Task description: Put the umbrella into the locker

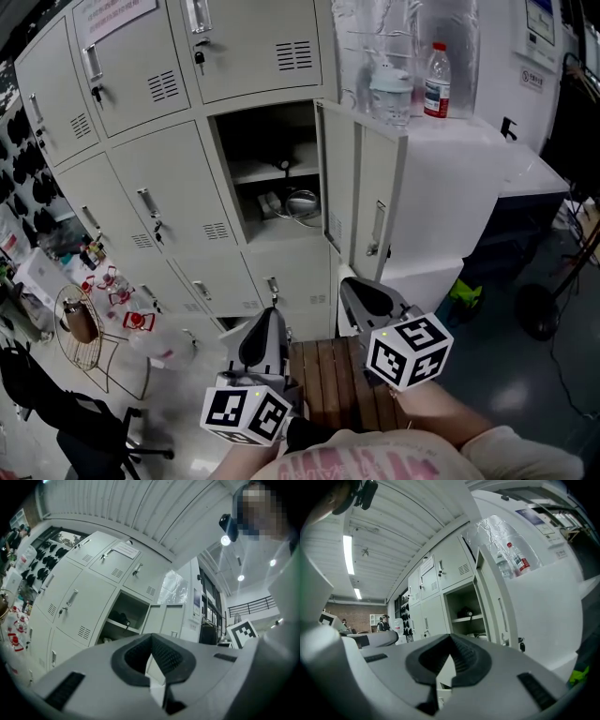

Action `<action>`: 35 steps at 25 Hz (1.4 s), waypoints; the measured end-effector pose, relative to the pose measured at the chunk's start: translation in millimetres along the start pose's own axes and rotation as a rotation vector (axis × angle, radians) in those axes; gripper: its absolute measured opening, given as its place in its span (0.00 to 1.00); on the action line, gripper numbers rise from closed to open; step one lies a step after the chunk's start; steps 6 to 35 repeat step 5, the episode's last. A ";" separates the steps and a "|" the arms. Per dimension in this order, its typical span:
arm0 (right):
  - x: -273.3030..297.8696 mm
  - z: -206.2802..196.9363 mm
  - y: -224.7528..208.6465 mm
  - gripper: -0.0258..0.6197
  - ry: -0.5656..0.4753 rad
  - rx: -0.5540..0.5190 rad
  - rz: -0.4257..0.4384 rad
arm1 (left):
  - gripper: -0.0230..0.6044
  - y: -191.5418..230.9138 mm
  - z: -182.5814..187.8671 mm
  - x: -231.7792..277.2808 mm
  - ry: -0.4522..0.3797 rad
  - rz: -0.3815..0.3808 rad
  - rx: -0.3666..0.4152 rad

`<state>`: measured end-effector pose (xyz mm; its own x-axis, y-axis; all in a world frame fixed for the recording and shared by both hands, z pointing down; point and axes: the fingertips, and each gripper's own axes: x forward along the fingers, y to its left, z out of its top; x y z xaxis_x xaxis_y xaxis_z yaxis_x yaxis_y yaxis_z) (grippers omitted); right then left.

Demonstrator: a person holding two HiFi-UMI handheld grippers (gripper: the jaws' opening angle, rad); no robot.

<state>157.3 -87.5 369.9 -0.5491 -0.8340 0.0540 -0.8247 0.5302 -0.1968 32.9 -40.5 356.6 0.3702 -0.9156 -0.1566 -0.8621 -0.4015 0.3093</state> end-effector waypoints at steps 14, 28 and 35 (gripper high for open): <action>-1.7 5.7 -2.8 0.04 -0.010 -0.015 -0.002 | 0.04 -4.7 2.8 5.0 -0.009 -0.010 0.004; -1.7 5.7 -2.8 0.04 -0.010 -0.015 -0.002 | 0.04 -4.7 2.8 5.0 -0.009 -0.010 0.004; -1.7 5.7 -2.8 0.04 -0.010 -0.015 -0.002 | 0.04 -4.7 2.8 5.0 -0.009 -0.010 0.004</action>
